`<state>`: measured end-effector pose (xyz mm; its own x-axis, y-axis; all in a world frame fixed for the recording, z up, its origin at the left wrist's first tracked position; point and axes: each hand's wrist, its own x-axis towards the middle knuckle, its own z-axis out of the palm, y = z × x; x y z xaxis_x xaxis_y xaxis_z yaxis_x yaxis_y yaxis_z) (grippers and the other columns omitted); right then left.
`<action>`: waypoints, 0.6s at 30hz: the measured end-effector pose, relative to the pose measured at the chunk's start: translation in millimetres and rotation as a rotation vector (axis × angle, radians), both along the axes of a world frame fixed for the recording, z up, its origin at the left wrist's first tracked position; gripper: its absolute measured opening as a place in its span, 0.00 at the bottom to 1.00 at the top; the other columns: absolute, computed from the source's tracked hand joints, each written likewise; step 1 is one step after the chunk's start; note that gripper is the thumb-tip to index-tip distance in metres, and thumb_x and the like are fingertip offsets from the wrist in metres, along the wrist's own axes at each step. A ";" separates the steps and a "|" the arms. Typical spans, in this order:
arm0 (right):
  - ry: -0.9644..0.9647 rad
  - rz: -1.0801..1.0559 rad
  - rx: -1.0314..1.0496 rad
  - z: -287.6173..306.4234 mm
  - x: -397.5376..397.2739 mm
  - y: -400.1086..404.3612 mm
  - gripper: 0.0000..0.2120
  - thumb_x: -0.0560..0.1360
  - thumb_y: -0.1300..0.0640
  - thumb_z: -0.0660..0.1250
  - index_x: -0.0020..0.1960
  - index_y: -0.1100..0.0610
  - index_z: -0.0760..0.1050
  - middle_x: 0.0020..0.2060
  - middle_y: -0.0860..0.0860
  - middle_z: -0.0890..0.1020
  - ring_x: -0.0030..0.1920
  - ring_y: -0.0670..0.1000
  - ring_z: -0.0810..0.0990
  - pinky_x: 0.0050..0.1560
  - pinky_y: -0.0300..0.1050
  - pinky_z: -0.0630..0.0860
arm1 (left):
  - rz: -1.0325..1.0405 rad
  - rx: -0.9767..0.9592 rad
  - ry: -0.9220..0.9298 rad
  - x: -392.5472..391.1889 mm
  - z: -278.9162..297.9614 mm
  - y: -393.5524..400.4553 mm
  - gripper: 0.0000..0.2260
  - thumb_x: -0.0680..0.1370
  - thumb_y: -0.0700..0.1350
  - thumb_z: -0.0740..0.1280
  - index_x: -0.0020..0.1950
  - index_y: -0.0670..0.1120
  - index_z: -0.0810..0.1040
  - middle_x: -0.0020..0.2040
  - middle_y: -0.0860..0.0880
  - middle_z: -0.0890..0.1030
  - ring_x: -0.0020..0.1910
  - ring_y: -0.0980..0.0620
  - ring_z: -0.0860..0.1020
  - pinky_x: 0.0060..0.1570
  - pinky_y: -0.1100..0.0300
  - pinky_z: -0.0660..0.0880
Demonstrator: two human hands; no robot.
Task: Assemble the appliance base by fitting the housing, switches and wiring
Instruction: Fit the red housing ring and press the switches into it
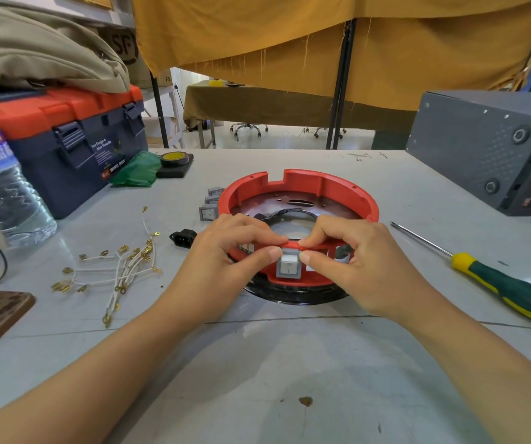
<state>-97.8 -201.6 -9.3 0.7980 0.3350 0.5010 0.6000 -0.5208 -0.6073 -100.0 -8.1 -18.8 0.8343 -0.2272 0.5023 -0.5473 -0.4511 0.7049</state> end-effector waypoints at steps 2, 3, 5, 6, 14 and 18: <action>0.002 -0.004 0.000 0.1 -0.4 0.4 0.02 0.72 0.61 0.71 0.41 0.57 0.80 0.35 0.48 0.81 0.40 0.47 0.76 0.38 0.33 0.71 | -0.002 0.006 0.009 -0.1 1.3 0.6 0.07 0.73 0.46 0.69 0.47 0.58 0.81 0.47 0.58 0.80 0.53 0.55 0.75 0.56 0.50 0.72; 0.001 -0.006 -0.002 0.0 -0.7 0.9 0.02 0.72 0.61 0.71 0.41 0.57 0.80 0.36 0.48 0.81 0.40 0.48 0.76 0.38 0.35 0.71 | -0.004 0.013 0.015 0.0 2.2 0.4 0.07 0.73 0.47 0.69 0.47 0.59 0.81 0.47 0.58 0.80 0.52 0.55 0.75 0.56 0.50 0.73; -0.006 -0.018 -0.001 -0.6 -1.0 2.2 0.02 0.72 0.62 0.71 0.40 0.58 0.80 0.36 0.50 0.81 0.40 0.49 0.77 0.40 0.40 0.73 | -0.002 0.021 0.015 0.3 3.2 -0.3 0.07 0.73 0.46 0.69 0.46 0.58 0.81 0.46 0.58 0.80 0.52 0.55 0.75 0.55 0.50 0.73; -0.013 -0.027 -0.001 -0.8 -1.0 2.9 0.02 0.72 0.62 0.71 0.40 0.58 0.79 0.36 0.50 0.81 0.40 0.50 0.77 0.41 0.43 0.73 | 0.001 0.027 0.008 1.0 3.4 -1.0 0.07 0.73 0.45 0.69 0.46 0.57 0.81 0.45 0.56 0.80 0.51 0.54 0.74 0.54 0.49 0.73; -0.006 -0.023 0.008 -1.1 -0.6 2.5 0.01 0.72 0.62 0.71 0.42 0.59 0.79 0.36 0.50 0.82 0.41 0.49 0.78 0.39 0.39 0.73 | -0.018 0.040 -0.017 5.2 -0.8 -0.3 0.05 0.75 0.44 0.69 0.46 0.55 0.81 0.45 0.53 0.79 0.51 0.51 0.74 0.54 0.46 0.72; -0.007 -0.030 -0.047 -0.6 0.2 0.1 0.03 0.72 0.59 0.71 0.46 0.55 0.78 0.39 0.44 0.81 0.45 0.43 0.77 0.40 0.30 0.72 | -0.020 0.094 -0.068 6.1 -3.2 3.3 0.07 0.74 0.49 0.66 0.50 0.57 0.80 0.48 0.57 0.79 0.53 0.54 0.74 0.55 0.49 0.72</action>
<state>-97.6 -201.4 -9.9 0.8047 0.3337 0.4910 0.5875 -0.5665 -0.5778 -93.9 -4.8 -21.9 0.7937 -0.2925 0.5334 -0.6022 -0.5020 0.6208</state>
